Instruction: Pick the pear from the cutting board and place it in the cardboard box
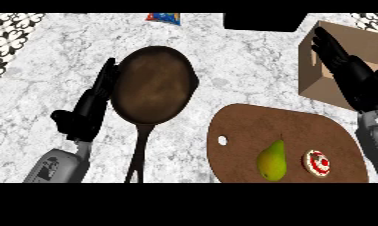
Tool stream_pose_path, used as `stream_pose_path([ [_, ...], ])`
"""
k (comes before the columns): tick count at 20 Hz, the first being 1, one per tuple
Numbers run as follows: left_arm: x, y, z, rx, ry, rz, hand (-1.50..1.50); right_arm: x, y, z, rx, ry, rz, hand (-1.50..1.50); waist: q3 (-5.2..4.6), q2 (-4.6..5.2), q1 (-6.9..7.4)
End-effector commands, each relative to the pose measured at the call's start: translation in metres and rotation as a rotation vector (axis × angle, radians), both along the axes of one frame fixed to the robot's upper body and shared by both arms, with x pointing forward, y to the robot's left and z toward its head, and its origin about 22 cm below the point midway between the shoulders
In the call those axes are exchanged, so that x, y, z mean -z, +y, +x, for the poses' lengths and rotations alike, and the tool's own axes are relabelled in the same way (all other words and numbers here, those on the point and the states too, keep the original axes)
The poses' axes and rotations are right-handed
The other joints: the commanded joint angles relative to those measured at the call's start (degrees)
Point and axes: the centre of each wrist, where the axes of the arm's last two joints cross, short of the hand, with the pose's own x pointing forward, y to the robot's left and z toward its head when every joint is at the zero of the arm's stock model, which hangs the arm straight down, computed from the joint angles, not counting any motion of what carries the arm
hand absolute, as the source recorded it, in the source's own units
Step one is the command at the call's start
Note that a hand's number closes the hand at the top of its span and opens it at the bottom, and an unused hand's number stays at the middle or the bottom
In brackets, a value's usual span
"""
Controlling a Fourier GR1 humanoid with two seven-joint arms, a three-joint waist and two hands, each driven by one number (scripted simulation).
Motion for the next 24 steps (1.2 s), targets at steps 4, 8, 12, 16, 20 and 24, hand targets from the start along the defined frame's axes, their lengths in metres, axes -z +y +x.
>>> stream_pose_path([
  [4, -0.029, 0.046, 0.008, -0.024, -0.098, 0.205, 0.00, -0.041, -0.051, -0.027, 0.411, -0.157, 0.097, -1.50, 0.20, -0.98, -8.33],
  [8, -0.033, 0.048, 0.000, 0.059, -0.102, 0.278, 0.00, -0.014, -0.097, -0.072, 0.688, 0.064, -0.095, -1.50, 0.07, -1.02, -10.76],
  [12, -0.036, 0.052, -0.004, 0.106, -0.102, 0.278, 0.00, -0.008, -0.066, -0.137, 0.654, -0.027, -0.124, -1.50, 0.16, -0.38, -8.50],
  [16, -0.037, 0.053, -0.002, 0.122, -0.109, 0.277, 0.00, -0.018, -0.038, -0.177, 0.538, -0.040, -0.256, -1.50, 0.15, 0.15, -6.80],
  [20, -0.051, 0.053, 0.004, 0.166, -0.125, 0.293, 0.00, -0.042, -0.038, -0.190, 0.457, 0.019, -0.381, -1.50, 0.22, 0.52, -4.90],
  [24, -0.048, 0.044, 0.011, 0.187, -0.127, 0.273, 0.00, -0.048, -0.022, -0.183, 0.358, 0.215, -0.541, -1.50, 0.11, 1.02, -3.79],
])
